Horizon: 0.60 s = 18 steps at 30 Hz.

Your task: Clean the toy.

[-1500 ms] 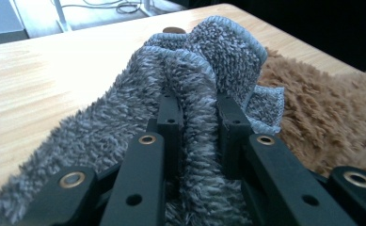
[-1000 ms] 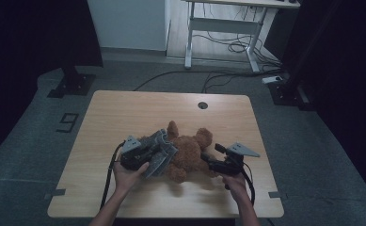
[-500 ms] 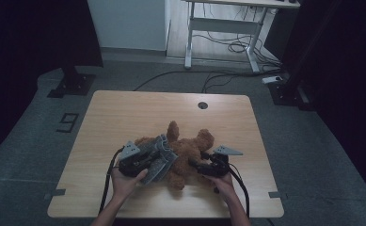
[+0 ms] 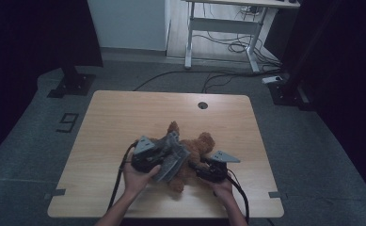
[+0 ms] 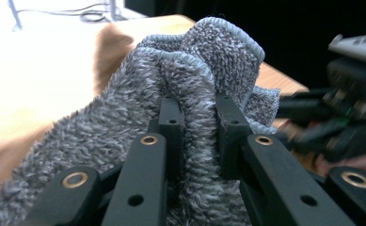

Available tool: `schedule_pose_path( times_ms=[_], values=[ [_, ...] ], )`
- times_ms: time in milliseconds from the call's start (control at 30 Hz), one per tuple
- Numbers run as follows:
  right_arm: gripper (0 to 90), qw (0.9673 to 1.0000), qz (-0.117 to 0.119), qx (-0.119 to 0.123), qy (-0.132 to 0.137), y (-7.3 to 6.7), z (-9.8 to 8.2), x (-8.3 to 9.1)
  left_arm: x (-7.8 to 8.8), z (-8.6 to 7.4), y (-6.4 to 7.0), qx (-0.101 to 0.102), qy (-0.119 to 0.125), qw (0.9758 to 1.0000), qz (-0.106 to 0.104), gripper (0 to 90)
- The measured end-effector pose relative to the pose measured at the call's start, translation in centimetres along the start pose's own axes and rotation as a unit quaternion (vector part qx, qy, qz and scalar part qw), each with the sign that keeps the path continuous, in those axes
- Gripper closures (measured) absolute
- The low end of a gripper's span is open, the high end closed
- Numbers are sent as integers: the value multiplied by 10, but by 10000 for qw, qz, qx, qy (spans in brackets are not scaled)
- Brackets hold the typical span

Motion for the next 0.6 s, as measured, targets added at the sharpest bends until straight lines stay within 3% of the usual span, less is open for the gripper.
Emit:
schedule_pose_path(
  times_ms=[67, 100, 133, 167, 233, 300, 467, 500, 533, 567, 600],
  values=[
    [498, 9999, -71, 98, 67, -1, -2, 0, -22, 5, 16, -166, -103, 9998, -108, 761],
    [512, 9996, -152, 230, 103, -3, -2, 1, -45, 3, 26, -400, -287, 9988, -23, 760],
    [512, 9996, -152, 230, 103, -3, -2, 1, -45, 3, 26, -400, -287, 9988, -23, 760],
    [520, 9994, -189, 274, 93, -3, -2, 1, -56, -1, 27, -404, -405, 9984, 14, 760],
    [547, 9979, -381, 515, 105, -4, -4, 1, -65, -11, 24, -296, -421, 9987, 39, 761],
    [555, 9974, -412, 573, 141, -5, -4, 0, -60, -14, 18, -208, -348, 9992, 30, 762],
    [561, 9971, -460, 590, 146, -6, -4, -1, -41, -15, 6, -222, -280, 9992, 204, 763],
    [562, 9973, -461, 548, 160, -5, -4, 0, -29, -17, -4, -240, -277, 9988, 335, 763],
    [562, 9973, -461, 548, 160, -5, -4, 0, -29, -17, -4, -240, -277, 9988, 335, 763],
    [562, 9974, -455, 526, 185, -5, -4, 0, -17, -18, -16, -144, -219, 9989, 400, 764],
    [562, 9974, -455, 526, 185, -5, -4, 0, -17, -18, -16, -144, -219, 9989, 400, 765]
  ],
)
Point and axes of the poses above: each handheld gripper's, and its own axes: x roughly backward along the jaws, z roughly out of its top, y roughly to its right, the point moved 5 cm from there along -x, roughly forward along the jaws, and after that the axes turned 11 degrees about y, right-handed, at the moved point
